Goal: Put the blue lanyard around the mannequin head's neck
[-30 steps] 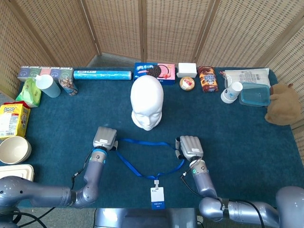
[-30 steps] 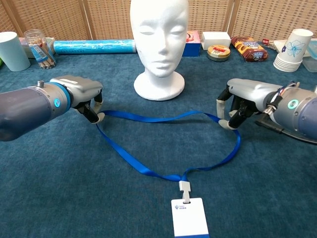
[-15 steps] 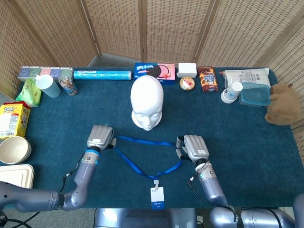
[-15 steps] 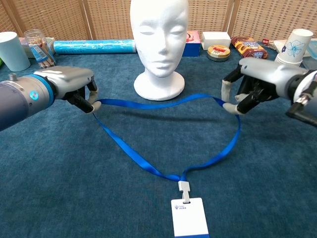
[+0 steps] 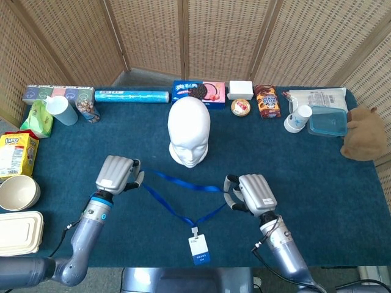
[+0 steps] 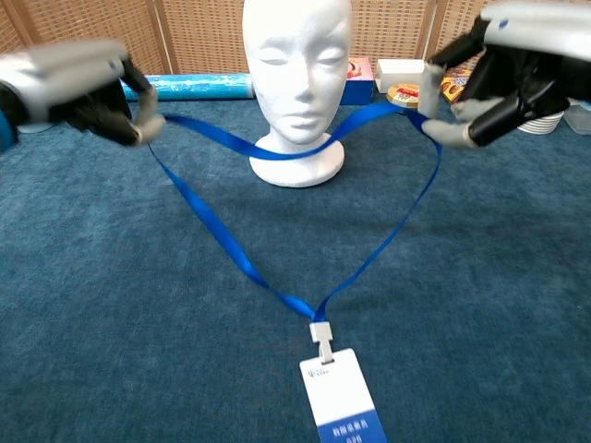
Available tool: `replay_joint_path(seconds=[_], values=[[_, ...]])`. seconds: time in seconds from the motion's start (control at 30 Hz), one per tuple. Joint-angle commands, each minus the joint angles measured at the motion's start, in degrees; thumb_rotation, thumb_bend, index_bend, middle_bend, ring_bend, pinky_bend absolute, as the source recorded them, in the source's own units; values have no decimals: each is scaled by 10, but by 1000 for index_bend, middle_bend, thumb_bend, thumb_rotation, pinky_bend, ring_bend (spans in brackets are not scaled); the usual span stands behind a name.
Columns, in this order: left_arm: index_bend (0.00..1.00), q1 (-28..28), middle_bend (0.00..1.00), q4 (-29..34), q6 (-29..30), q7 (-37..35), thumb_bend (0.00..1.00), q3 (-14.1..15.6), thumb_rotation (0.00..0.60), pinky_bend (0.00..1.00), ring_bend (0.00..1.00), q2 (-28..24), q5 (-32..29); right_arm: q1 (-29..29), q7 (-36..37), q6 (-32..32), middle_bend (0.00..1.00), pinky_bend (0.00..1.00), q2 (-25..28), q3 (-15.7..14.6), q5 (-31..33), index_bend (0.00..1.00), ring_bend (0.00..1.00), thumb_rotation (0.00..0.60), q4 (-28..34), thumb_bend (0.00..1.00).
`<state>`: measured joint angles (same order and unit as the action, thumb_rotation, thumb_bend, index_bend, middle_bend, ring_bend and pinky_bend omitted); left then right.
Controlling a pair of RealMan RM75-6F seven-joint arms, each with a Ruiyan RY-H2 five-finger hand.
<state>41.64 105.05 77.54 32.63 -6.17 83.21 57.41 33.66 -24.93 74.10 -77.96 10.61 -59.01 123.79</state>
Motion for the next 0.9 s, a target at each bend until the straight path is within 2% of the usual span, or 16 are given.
replay_joint_path(seconds=[0.03, 0.17, 0.3, 0.5, 0.73, 0.9], values=[[686, -31, 1000, 57, 35, -57, 486, -6, 429, 1000, 1000, -66, 75, -13, 42, -5, 1000, 1000, 49, 7, -41, 631, 1000, 600, 56, 500], [686, -40, 1000, 77, 34, -80, 486, -15, 431, 1000, 1000, -94, 91, -15, 67, -16, 1000, 1000, 77, 16, -54, 634, 1000, 600, 81, 500], [687, -48, 1000, 104, 32, -108, 486, -34, 431, 1000, 1000, -133, 109, -18, 102, -20, 1000, 1000, 115, 38, -62, 634, 1000, 600, 110, 500], [686, -51, 1000, 126, 25, -123, 486, -60, 431, 1000, 1000, -167, 110, -16, 157, -33, 1000, 1000, 156, 71, -62, 635, 1000, 600, 112, 500], [686, -40, 1000, 137, 4, -117, 485, -88, 428, 1000, 1000, -185, 80, 2, 183, -49, 1000, 1000, 186, 109, -17, 636, 1000, 600, 112, 502], [686, -16, 1000, 133, -20, -106, 485, -123, 431, 1000, 1000, -190, 33, 41, 197, -68, 1000, 1000, 198, 155, 58, 636, 1000, 600, 83, 501]])
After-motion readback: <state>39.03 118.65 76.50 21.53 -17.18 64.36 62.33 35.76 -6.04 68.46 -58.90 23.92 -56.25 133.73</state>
